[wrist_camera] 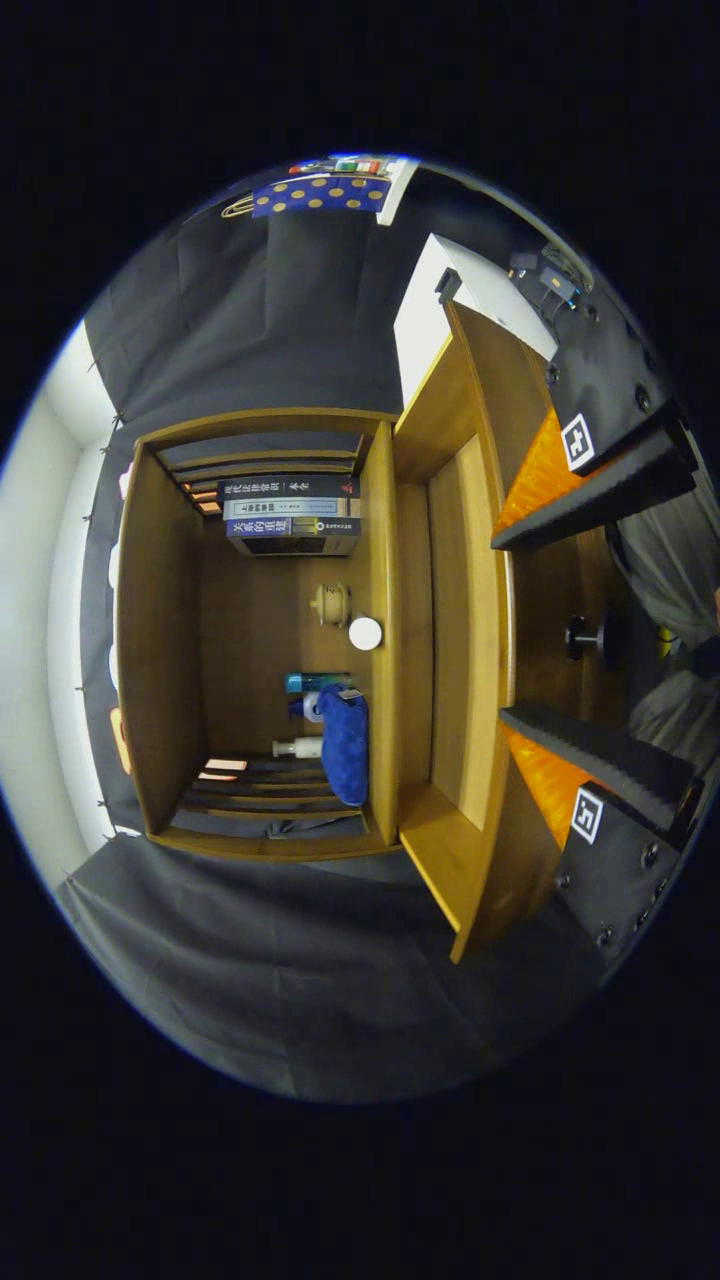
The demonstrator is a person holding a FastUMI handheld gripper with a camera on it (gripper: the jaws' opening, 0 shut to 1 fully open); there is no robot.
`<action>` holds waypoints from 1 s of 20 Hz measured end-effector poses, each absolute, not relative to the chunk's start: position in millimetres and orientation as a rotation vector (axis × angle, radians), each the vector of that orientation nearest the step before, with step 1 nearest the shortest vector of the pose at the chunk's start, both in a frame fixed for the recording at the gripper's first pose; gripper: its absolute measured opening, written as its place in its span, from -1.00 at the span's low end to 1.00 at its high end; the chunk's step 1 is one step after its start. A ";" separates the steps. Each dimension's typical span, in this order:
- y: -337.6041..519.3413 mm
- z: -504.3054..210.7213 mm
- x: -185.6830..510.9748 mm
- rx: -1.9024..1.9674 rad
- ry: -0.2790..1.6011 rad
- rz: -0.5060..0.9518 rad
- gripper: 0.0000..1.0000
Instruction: Pull open the drawer, take out the items inside it, and place them on the countertop above the cabinet.
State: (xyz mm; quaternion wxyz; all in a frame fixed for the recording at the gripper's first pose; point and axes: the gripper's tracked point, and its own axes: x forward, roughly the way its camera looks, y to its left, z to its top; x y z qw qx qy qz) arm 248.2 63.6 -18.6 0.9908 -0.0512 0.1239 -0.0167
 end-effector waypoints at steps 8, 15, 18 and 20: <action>59.6 -48.3 252.7 -0.120 0.273 -0.073 1.00; 60.0 -45.7 279.1 -0.083 0.271 -0.073 0.96; 59.6 -45.7 302.4 -0.072 0.285 -0.073 0.96; 60.4 -40.3 321.6 -0.057 0.268 -0.071 0.96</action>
